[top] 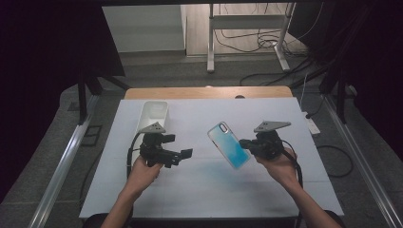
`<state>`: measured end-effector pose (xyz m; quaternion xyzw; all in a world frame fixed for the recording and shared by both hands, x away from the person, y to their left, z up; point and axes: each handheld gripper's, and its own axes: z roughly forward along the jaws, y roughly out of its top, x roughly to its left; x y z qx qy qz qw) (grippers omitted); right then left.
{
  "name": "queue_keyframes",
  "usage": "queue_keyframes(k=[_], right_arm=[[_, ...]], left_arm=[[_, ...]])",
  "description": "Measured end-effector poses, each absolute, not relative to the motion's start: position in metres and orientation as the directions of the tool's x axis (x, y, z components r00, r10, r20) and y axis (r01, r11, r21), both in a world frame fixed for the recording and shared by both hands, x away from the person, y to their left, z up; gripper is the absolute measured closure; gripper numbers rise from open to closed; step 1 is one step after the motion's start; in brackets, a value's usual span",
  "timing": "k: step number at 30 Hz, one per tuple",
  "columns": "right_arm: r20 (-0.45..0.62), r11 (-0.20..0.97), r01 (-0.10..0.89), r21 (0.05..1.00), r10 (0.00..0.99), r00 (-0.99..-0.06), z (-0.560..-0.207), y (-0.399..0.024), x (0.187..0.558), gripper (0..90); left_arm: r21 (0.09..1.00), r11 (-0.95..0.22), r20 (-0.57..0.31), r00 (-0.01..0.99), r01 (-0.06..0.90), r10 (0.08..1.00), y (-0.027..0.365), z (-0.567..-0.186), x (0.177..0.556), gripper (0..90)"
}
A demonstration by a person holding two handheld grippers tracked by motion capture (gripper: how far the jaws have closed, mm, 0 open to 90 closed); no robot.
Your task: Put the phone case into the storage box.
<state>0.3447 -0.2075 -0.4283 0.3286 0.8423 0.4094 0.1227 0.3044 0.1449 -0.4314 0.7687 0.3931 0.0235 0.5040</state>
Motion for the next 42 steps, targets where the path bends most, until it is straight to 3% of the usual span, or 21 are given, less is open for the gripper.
queue_keyframes(k=[42], right_arm=[[0.031, 0.499, 0.362, 0.787, 0.555, -0.831, -0.430, -0.160, 0.320, 88.0]], left_arm=[[0.738, -0.144, -0.490, 0.671, 0.659, 0.557, 0.125, -0.444, 0.315, 0.7]])
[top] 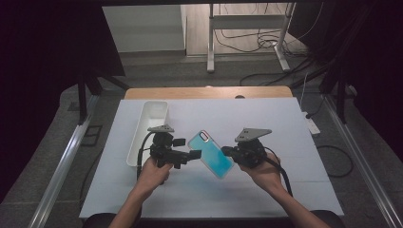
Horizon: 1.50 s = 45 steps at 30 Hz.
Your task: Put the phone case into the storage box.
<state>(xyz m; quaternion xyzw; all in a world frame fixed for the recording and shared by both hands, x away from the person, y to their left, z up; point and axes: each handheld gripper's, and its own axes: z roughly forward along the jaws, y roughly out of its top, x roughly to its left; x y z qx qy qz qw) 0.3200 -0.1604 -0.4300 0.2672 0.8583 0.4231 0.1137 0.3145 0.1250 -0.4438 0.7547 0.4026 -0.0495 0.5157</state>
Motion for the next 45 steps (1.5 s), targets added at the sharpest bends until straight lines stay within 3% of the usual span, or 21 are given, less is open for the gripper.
queue_keyframes(k=[14, 18, 28, 34, 41, 45], right_arm=[[0.008, 0.521, 0.326, 0.789, 0.522, -0.853, -0.430, -0.150, 0.312, 88.0], [-0.003, 0.527, 0.316, 0.789, 0.517, -0.856, -0.430, -0.149, 0.310, 88.0], [-0.020, 0.532, 0.296, 0.793, 0.509, -0.860, -0.430, -0.146, 0.306, 88.0], [-0.035, 0.534, 0.282, 0.797, 0.507, -0.861, -0.431, -0.145, 0.305, 88.0], [-0.068, 0.564, 0.260, 0.784, 0.495, -0.866, -0.433, -0.141, 0.302, 87.1], [-0.069, 0.569, 0.262, 0.779, 0.494, -0.866, -0.435, -0.140, 0.303, 86.4]], left_arm=[[0.716, -0.168, -0.507, 0.670, 0.678, 0.543, 0.120, -0.447, 0.317, 1.1], [0.708, -0.172, -0.514, 0.667, 0.685, 0.540, 0.120, -0.446, 0.317, 11.9], [0.666, -0.163, -0.595, 0.649, 0.728, 0.474, 0.124, -0.446, 0.318, 53.9], [0.654, -0.185, -0.603, 0.653, 0.734, 0.457, 0.123, -0.447, 0.317, 72.4], [0.612, -0.145, -0.660, 0.603, 0.778, 0.448, 0.125, -0.451, 0.318, 85.1], [0.608, -0.144, -0.658, 0.597, 0.781, 0.459, 0.124, -0.450, 0.317, 85.7]])
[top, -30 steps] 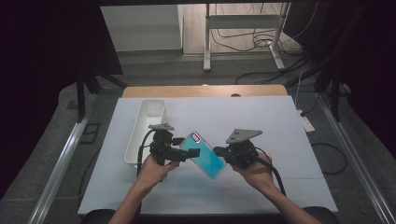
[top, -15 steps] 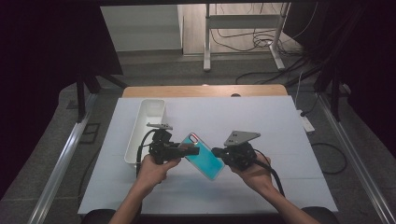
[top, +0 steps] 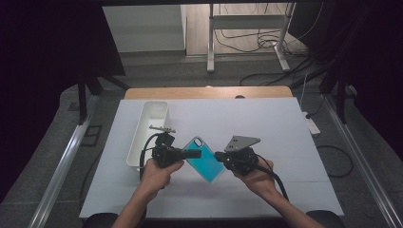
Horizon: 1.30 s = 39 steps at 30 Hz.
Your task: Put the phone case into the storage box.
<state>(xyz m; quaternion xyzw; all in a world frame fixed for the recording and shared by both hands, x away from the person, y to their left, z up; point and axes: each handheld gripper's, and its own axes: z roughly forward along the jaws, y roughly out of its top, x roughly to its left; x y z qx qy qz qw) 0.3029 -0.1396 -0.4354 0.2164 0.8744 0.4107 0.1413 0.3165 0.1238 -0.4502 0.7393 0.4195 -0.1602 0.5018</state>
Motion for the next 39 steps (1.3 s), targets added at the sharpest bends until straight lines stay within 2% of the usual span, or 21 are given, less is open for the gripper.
queue_keyframes(k=[4, 5, 6, 15, 20, 26, 34, 39], right_arm=[[-0.036, 0.552, 0.280, 0.786, 0.492, -0.870, -0.435, -0.142, 0.305, 84.4], [-0.020, 0.544, 0.286, 0.789, 0.488, -0.873, -0.434, -0.143, 0.305, 80.5], [-0.020, 0.544, 0.286, 0.789, 0.488, -0.873, -0.434, -0.143, 0.305, 80.5], [0.067, 0.523, 0.357, 0.774, 0.494, -0.867, -0.432, -0.149, 0.313, 45.7], [0.156, 0.517, 0.411, 0.751, 0.466, -0.871, -0.433, -0.153, 0.321, 24.6], [0.164, 0.530, 0.408, 0.743, 0.446, -0.880, -0.437, -0.151, 0.322, 1.3], [0.163, 0.537, 0.366, 0.760, 0.387, -0.908, -0.441, -0.147, 0.318, 0.0], [0.185, 0.551, 0.376, 0.745, 0.371, -0.910, -0.443, -0.143, 0.317, 0.0]], left_arm=[[0.619, -0.149, -0.649, 0.609, 0.771, 0.456, 0.124, -0.449, 0.316, 85.8], [0.623, -0.153, -0.646, 0.614, 0.767, 0.453, 0.124, -0.448, 0.316, 85.8], [0.623, -0.153, -0.646, 0.614, 0.767, 0.453, 0.124, -0.448, 0.316, 85.7], [0.667, -0.179, -0.594, 0.661, 0.723, 0.458, 0.130, -0.445, 0.316, 85.5], [0.683, -0.200, -0.573, 0.685, 0.702, 0.450, 0.132, -0.443, 0.316, 85.5], [0.699, -0.218, -0.552, 0.708, 0.681, 0.441, 0.133, -0.441, 0.315, 85.4], [0.724, -0.259, -0.522, 0.753, 0.640, 0.400, 0.129, -0.438, 0.313, 85.4], [0.734, -0.266, -0.512, 0.766, 0.625, 0.388, 0.127, -0.437, 0.312, 85.3]])
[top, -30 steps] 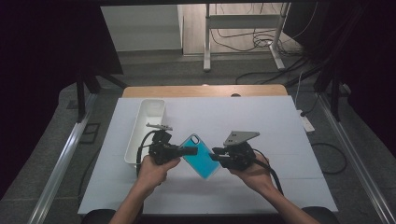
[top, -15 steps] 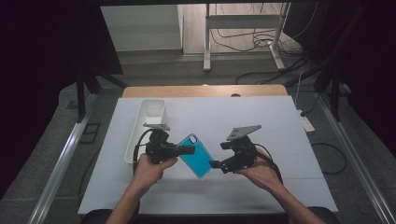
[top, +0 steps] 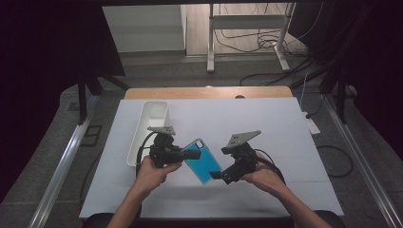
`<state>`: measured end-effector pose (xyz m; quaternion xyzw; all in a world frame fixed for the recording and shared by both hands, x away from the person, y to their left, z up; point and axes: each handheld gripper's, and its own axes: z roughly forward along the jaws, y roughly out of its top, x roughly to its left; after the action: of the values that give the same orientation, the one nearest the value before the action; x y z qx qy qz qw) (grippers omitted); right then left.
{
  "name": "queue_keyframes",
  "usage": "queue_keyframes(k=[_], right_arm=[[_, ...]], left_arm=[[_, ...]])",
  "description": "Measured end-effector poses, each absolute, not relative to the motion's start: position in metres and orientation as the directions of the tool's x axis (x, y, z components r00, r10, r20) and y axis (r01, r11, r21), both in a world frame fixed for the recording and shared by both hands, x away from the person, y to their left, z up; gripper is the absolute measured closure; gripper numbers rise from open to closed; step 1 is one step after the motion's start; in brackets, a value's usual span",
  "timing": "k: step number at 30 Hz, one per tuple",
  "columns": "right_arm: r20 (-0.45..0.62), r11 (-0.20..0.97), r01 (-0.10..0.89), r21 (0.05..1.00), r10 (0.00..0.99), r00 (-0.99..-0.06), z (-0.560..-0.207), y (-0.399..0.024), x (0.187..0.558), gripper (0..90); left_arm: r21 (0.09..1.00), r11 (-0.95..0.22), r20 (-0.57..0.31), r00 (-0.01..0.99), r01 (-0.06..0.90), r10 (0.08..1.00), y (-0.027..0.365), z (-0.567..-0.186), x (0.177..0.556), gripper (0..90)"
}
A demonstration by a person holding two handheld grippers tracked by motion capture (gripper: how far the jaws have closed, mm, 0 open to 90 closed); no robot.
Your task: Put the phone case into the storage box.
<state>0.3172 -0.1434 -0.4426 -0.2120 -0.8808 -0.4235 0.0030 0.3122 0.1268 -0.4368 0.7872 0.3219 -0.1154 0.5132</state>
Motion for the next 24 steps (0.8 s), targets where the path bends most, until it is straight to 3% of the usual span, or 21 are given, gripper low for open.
queue_keyframes(k=[13, 17, 18, 19, 23, 24], right_arm=[[0.217, 0.589, 0.409, 0.697, 0.370, -0.903, -0.442, -0.134, 0.314, 1.4], [0.211, 0.596, 0.392, 0.701, 0.351, -0.912, -0.440, -0.133, 0.312, 17.1], [0.211, 0.596, 0.392, 0.701, 0.351, -0.912, -0.440, -0.133, 0.312, 17.1], [0.207, 0.597, 0.375, 0.709, 0.332, -0.920, -0.440, -0.133, 0.311, 28.5], [0.255, 0.575, 0.385, 0.722, 0.296, -0.921, -0.438, -0.135, 0.311, 45.1], [0.255, 0.575, 0.385, 0.722, 0.296, -0.921, -0.438, -0.135, 0.311, 45.1]], left_arm=[[0.754, -0.300, -0.480, 0.802, 0.584, 0.356, 0.116, -0.431, 0.307, 85.2], [0.764, -0.300, -0.475, 0.813, 0.571, 0.338, 0.114, -0.429, 0.305, 85.3], [0.764, -0.300, -0.475, 0.813, 0.571, 0.338, 0.114, -0.429, 0.305, 85.2], [0.767, -0.300, -0.474, 0.816, 0.568, 0.332, 0.113, -0.428, 0.304, 85.2], [0.775, -0.300, -0.472, 0.825, 0.557, 0.311, 0.110, -0.427, 0.303, 85.3], [0.775, -0.300, -0.472, 0.825, 0.557, 0.311, 0.110, -0.427, 0.303, 85.2]])
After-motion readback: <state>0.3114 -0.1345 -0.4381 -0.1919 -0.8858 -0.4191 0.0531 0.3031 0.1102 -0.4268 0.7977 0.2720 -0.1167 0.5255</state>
